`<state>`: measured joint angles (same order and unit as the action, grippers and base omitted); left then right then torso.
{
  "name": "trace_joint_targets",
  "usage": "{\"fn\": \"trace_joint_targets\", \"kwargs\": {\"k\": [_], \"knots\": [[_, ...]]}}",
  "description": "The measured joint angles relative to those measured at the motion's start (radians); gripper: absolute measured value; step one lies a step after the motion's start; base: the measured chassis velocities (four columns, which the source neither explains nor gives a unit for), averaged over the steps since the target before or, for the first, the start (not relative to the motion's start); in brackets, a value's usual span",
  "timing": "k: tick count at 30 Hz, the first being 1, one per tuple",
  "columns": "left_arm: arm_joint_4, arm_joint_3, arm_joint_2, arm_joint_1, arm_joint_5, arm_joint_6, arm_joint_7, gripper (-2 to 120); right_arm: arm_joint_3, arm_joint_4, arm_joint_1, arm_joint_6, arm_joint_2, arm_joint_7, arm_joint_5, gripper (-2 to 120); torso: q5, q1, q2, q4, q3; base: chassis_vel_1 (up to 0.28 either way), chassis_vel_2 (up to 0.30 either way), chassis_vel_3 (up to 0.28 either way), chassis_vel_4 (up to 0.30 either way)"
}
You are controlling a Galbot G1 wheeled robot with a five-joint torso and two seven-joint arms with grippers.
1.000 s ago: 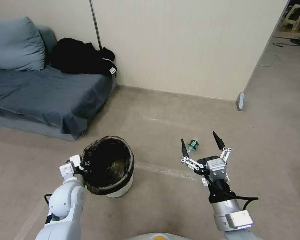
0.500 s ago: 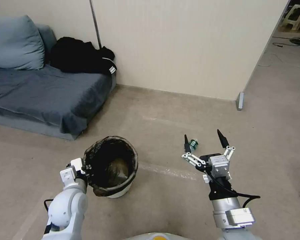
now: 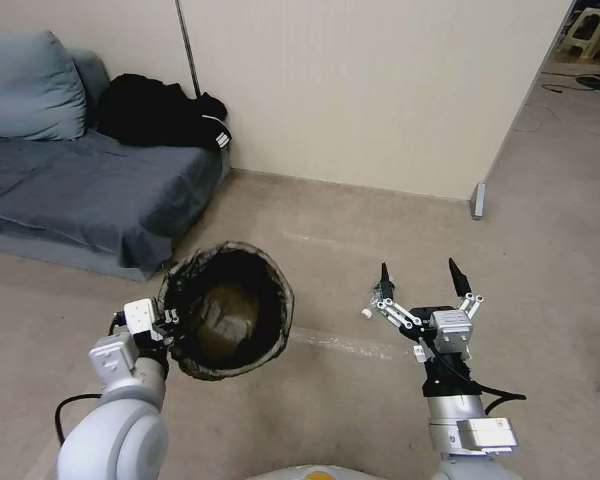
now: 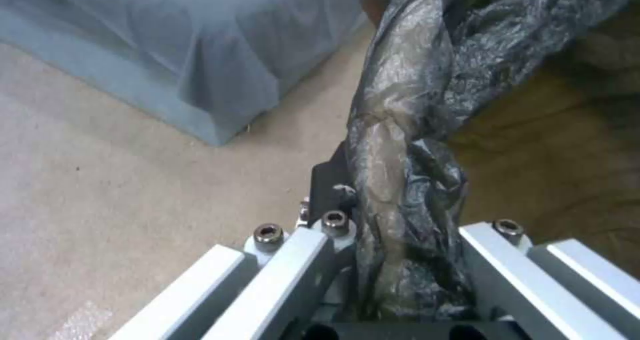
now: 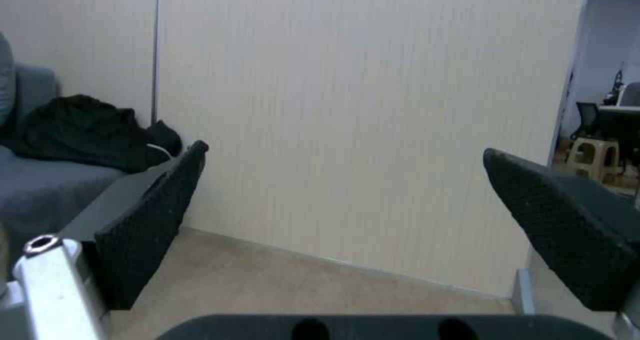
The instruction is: Pick up the trash bin, then pick up the garbage from the floor and place it into the trash bin.
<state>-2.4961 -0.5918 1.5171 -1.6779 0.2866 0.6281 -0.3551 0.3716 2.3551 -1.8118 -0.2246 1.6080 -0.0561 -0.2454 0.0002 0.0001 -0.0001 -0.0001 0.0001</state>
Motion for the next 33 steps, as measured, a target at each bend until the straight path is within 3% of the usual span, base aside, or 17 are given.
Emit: {"fn": "trace_joint_targets", "kwargs": {"k": [8,25,33], "knots": [[-0.011,0.037,0.023,-0.083,-0.063,-0.024,0.004,1,0.005,0.0,0.0,-0.013,0.0,0.01,0.0,100,-0.0001,0.0,0.0,0.0002,0.0,0.0,0.0,0.0,0.0],[-0.007,0.043,0.026,-0.08,-0.069,-0.032,0.003,1,0.013,-0.006,0.001,-0.015,0.0,0.038,-0.002,100,-0.0002,0.0,0.0,0.0001,0.0,0.0,0.0,0.0,0.0],[-0.005,0.04,0.026,-0.075,-0.065,-0.034,0.003,1,0.017,-0.008,0.001,-0.015,0.0,0.038,-0.006,100,-0.0002,0.0,0.0,0.0,0.0,-0.099,0.104,0.107,-0.101]]}}
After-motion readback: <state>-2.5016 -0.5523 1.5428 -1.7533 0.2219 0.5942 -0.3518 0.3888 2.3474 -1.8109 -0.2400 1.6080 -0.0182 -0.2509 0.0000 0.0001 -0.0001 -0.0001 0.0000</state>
